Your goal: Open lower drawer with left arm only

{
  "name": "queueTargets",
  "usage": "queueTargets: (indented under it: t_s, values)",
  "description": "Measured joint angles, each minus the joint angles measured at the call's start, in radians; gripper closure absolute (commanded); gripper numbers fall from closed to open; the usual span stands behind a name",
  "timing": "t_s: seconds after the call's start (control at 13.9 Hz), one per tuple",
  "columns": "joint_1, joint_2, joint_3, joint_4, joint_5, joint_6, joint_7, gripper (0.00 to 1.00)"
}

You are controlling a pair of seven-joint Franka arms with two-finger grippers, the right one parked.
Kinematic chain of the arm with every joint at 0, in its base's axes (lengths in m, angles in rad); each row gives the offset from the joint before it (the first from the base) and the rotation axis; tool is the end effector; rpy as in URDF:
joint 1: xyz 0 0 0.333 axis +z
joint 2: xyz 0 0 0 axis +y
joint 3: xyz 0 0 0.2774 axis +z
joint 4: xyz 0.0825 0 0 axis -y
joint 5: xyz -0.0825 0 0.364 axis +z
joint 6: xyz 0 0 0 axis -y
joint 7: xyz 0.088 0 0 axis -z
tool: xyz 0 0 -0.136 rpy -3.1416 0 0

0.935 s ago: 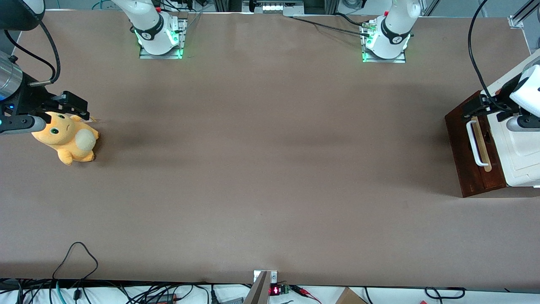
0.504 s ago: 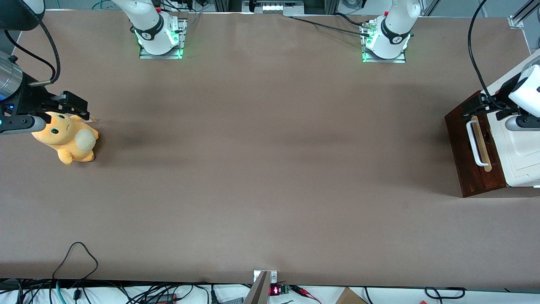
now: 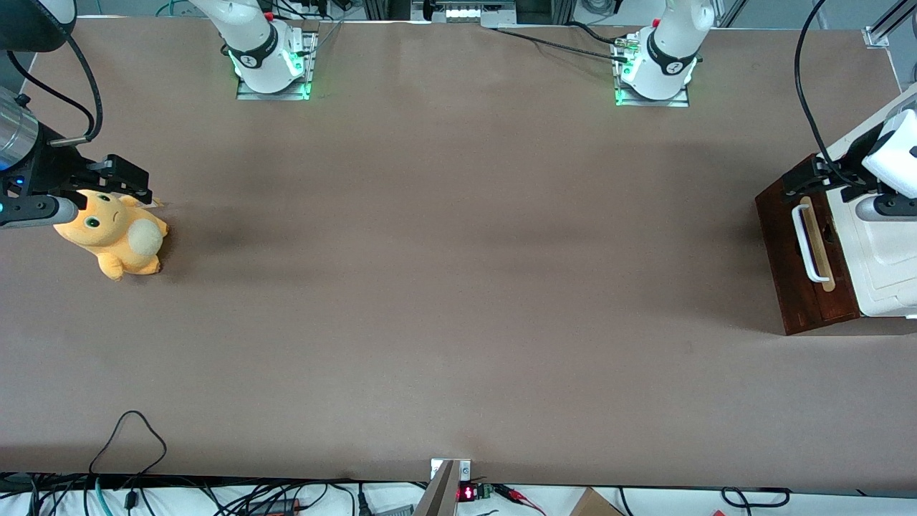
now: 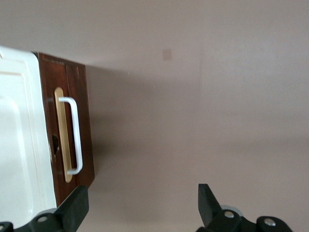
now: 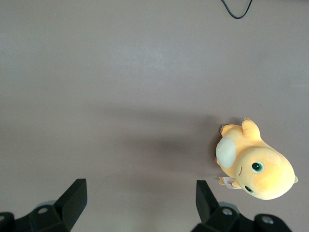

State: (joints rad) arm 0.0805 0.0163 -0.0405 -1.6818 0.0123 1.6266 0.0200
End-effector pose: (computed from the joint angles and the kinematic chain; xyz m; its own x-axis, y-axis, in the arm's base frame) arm 0.5361 0.0232 0.5027 0.9972 0.0192 -0.0716 0.0185 -0.9998 -0.0101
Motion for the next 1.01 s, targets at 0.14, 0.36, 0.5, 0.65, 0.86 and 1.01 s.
queueTargets:
  t_s: [0.14,0.36,0.5,0.65,0.86,1.01]
  values:
    - [0.000,0.000,0.000,0.000,0.000,-0.022,0.001,0.00]
    - [0.000,0.001,0.002,-0.005,0.000,-0.025,0.063,0.00]
    - [0.000,0.001,0.004,-0.006,0.000,-0.023,0.104,0.01]
    - [0.000,0.001,0.005,-0.006,0.001,-0.018,0.107,0.03]
    - [-0.001,0.005,-0.015,-0.010,0.138,-0.016,0.074,0.03]
    - [-0.004,0.015,-0.081,-0.025,0.288,-0.027,-0.027,0.03]
